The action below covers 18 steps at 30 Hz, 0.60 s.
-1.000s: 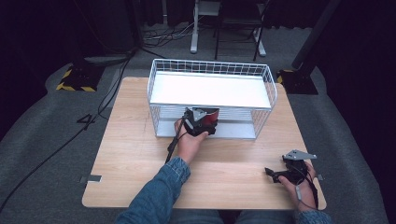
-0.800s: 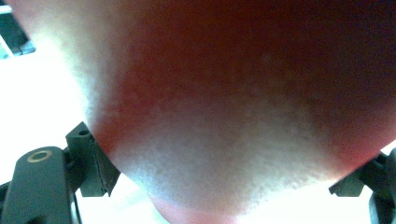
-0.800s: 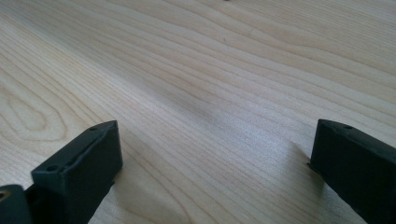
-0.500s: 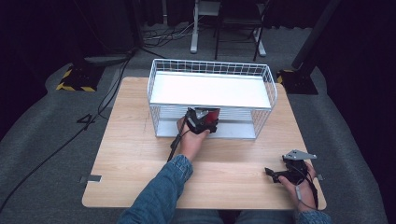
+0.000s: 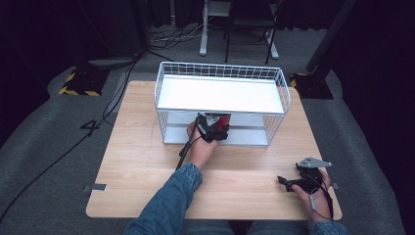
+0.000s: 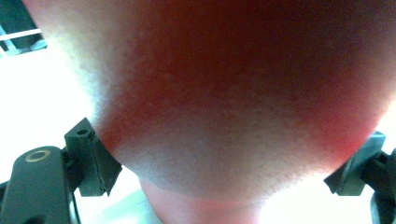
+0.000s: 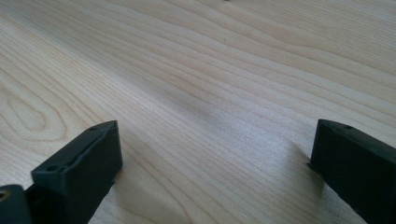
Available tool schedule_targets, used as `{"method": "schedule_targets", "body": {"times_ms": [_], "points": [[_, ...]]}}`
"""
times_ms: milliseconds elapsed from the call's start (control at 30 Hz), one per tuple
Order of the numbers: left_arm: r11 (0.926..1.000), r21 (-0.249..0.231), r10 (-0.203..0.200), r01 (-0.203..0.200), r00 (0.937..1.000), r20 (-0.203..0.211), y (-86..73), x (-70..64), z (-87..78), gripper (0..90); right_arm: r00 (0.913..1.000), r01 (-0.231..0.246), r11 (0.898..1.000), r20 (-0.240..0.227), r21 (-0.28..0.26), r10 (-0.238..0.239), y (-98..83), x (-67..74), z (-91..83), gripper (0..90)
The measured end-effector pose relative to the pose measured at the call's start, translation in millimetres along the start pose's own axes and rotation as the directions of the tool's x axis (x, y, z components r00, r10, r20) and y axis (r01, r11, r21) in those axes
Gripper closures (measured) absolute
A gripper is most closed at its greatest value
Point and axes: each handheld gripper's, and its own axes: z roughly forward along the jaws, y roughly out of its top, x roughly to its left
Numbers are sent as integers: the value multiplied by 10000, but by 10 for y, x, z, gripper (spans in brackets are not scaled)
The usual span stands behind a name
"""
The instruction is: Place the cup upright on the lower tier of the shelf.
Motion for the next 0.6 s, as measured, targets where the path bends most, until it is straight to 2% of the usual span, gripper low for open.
{"method": "schedule_targets", "body": {"times_ms": [67,100,133,167,233,267,300,433,500,533,567,600], "points": [[10000,-13,-57,57,10000,-53,1,-12,3,157,10000,2,10000,2,0,-2,0,0,0,23],[9989,-62,-472,468,9939,-1001,-2,-57,-20,156,10000,-3,10000,1,0,3,0,0,0,23],[9993,-78,-378,372,9944,-984,-5,-57,-15,156,10000,-3,10000,1,0,3,0,0,0,23],[9987,-59,-518,515,9939,-971,-6,-65,-14,154,10000,0,10000,0,0,0,0,0,0,23],[9987,-41,-511,510,9930,-1068,0,-62,-13,151,10000,3,10000,2,-1,-3,0,0,0,23],[9977,28,-670,676,9925,-1023,2,-75,-15,156,10000,-2,10000,0,2,2,0,0,0,23],[9984,61,-546,556,9927,-1079,6,-71,-18,157,10000,2,10000,1,-1,-2,0,0,0,23],[9981,376,-440,488,9919,-1196,28,-87,-56,161,10000,-1,10000,2,0,1,0,0,0,23],[9976,379,-524,572,9915,-1189,32,-97,-54,161,10000,0,10000,1,0,0,0,0,0,23],[9971,394,-595,650,9900,-1279,35,-107,-53,161,10000,0,10000,2,-1,0,0,0,0,23],[9940,437,-923,1005,9826,-1614,43,-150,-57,161,10000,0,10000,1,1,0,0,1,0,23],[9940,437,-923,1005,9826,-1614,43,-150,-57,156,10000,0,10000,1,1,0,0,1,0,23]]}}
